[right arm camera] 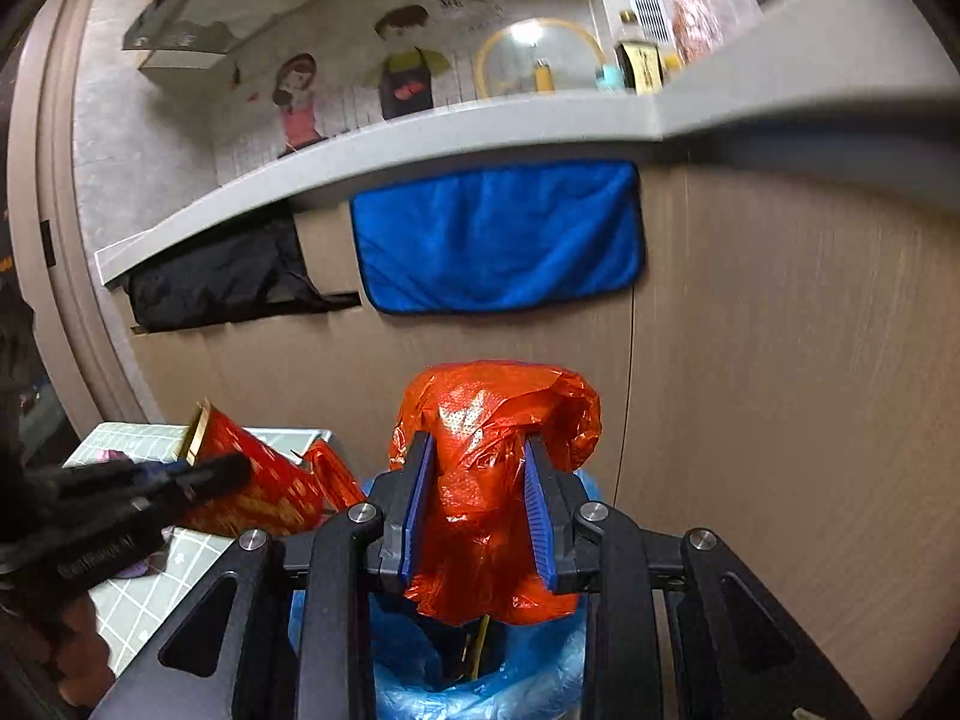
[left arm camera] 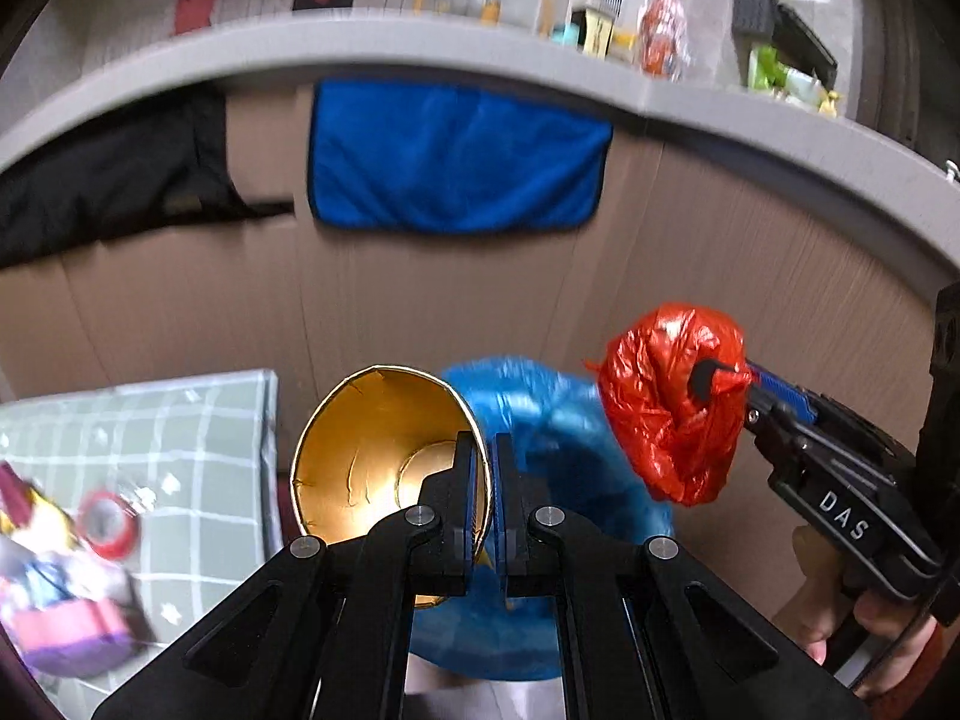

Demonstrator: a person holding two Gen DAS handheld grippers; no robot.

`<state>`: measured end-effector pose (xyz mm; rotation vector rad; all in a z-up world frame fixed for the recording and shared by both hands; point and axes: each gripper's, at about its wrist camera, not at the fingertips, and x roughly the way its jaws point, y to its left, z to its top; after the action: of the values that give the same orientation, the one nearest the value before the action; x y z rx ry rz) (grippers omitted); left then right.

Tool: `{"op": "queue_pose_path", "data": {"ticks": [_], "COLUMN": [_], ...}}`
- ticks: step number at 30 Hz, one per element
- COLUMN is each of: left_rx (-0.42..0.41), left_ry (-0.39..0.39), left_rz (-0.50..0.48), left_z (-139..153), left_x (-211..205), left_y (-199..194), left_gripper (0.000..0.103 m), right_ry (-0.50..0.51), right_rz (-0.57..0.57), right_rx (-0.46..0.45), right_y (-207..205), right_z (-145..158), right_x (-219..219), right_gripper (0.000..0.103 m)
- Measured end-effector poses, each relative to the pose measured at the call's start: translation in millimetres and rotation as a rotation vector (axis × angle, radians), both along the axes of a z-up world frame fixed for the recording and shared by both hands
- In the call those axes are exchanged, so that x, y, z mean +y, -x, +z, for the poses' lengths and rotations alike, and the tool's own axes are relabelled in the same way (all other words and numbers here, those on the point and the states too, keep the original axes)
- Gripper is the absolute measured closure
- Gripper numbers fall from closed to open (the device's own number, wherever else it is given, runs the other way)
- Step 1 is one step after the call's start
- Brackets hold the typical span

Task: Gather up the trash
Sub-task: 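Carry the red cup with the left gripper while the right gripper carries the red bag to the bin, then open both grippers over the bin, dropping the cup and red bag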

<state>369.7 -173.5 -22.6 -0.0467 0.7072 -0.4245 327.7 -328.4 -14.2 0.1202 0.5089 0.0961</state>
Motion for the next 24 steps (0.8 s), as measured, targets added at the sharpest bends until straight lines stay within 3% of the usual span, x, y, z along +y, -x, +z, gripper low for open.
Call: {"op": "queue_pose_path", "data": {"ticks": [14,20,22,24], "left_rx": [0.150,0.225,0.236,0.247], "left_ry": [0.013,0.075,0.099,0.131], "left_rz": [-0.015,-0.035,-0.045,-0.049], "left_z": [-50.6,-64.6,-64.8,-61.4], "left_x": [-9.0,-4.4,-2.6,1.1], "left_y": [-33.2,-46.0,-47.6,-49.0], "left_gripper": [0.099,0.097,0.096,0.089], "right_ry": [-0.042,-0.030,-0.042,-0.056], "right_rz": [-0.018,-0.038,-0.044,-0.058], "right_rx": [0.140,0.167,0.165,0.168], "right_y": [-27.2,-32.9,-33.1,-33.1], "right_z": [-51.6,-60.9,-62.1,-63.3], "right_x": [-14.2,-15.9,-17.0,-18.8], "right_gripper": [0.077,0.077,0.071,0.068]}}
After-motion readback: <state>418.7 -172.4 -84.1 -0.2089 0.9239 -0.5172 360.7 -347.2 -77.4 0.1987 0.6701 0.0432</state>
